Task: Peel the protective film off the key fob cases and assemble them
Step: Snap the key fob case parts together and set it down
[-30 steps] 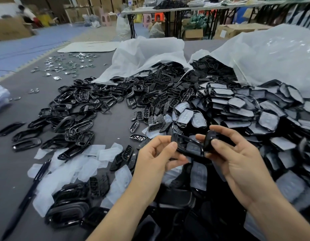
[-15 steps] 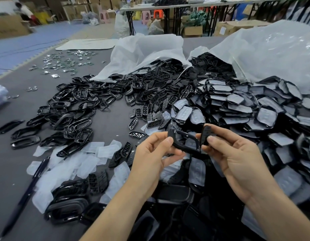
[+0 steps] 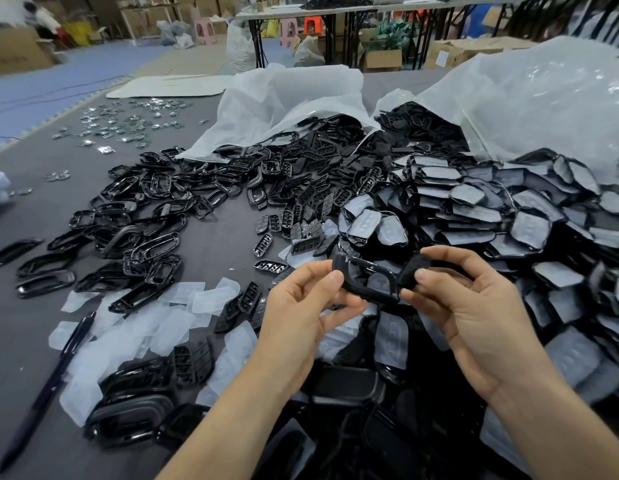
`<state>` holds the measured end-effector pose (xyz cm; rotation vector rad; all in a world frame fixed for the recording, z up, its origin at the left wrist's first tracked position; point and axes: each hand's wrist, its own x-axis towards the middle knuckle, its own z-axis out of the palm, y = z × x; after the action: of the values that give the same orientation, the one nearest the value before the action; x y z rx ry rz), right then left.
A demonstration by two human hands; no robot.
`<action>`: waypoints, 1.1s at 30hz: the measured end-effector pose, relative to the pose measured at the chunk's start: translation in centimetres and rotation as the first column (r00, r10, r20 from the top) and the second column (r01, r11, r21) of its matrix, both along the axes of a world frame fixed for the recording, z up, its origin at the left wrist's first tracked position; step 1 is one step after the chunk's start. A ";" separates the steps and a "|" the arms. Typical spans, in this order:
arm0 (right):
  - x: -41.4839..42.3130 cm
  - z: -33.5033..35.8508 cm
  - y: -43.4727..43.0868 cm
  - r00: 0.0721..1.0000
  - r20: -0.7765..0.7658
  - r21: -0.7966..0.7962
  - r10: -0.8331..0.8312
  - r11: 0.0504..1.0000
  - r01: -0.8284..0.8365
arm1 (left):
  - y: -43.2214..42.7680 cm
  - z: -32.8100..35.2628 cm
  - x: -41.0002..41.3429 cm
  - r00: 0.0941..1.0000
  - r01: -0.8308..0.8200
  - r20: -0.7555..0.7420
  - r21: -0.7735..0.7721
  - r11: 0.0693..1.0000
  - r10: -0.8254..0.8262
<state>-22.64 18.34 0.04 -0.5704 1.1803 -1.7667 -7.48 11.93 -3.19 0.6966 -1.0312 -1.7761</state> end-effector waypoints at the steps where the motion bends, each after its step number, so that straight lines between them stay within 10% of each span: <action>1: 0.0 0.0 0.0 1.000 -0.003 0.005 -0.011 1.000 0.011 | 0.0 0.0 0.0 1.000 0.001 -0.004 0.004 1.000 -0.001; 14: 0.3 -0.3 0.2 0.930 -0.334 0.081 0.155 0.987 -0.135 | 0.2 0.1 -0.1 0.997 0.038 0.065 -0.061 0.997 -0.034; 33: 0.0 -0.2 0.3 0.925 -0.274 0.095 0.262 0.965 -0.245 | 0.7 0.3 -0.5 0.980 -0.046 0.182 -0.180 0.983 0.080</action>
<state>-22.62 18.59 -0.12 -0.9238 1.2835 -1.4569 -7.99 12.62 -2.88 0.7892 -1.2617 -1.5649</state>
